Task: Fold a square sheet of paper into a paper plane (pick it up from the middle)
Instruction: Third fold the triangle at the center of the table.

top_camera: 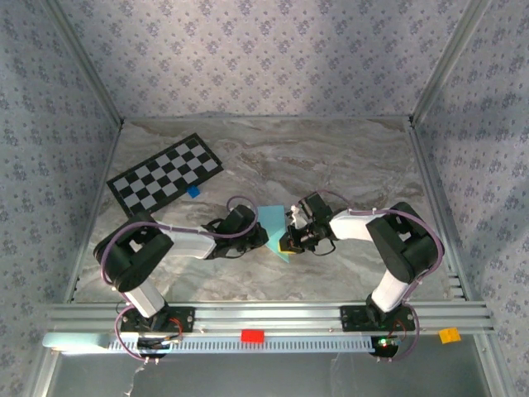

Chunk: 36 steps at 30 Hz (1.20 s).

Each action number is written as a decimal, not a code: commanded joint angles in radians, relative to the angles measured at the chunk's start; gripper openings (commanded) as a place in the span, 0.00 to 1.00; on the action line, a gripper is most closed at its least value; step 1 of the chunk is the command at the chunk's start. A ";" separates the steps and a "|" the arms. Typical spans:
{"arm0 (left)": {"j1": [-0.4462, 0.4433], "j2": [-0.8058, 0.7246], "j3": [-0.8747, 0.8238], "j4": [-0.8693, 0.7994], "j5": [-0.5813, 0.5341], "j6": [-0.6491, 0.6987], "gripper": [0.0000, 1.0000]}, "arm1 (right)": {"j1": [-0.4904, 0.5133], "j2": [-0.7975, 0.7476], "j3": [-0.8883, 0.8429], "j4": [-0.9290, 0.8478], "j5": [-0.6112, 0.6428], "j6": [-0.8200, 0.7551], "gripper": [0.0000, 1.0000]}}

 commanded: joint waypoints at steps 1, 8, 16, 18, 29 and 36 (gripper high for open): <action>0.044 -0.007 -0.030 -0.042 -0.059 0.004 0.11 | -0.009 0.021 -0.041 -0.082 0.088 -0.013 0.01; 0.060 -0.036 -0.007 -0.074 -0.034 0.026 0.12 | -0.013 0.024 -0.040 -0.073 0.075 -0.014 0.01; 0.051 -0.082 0.012 -0.092 -0.025 0.033 0.13 | -0.020 0.013 -0.035 -0.074 0.067 -0.014 0.01; 0.046 -0.089 0.024 -0.111 -0.026 0.041 0.15 | -0.019 0.012 -0.033 -0.074 0.068 -0.014 0.01; 0.015 -0.065 0.059 -0.089 0.007 0.078 0.16 | -0.023 0.012 -0.027 -0.077 0.066 -0.013 0.01; 0.011 -0.004 0.082 -0.092 0.029 0.091 0.14 | -0.024 0.009 -0.016 -0.080 0.061 -0.014 0.02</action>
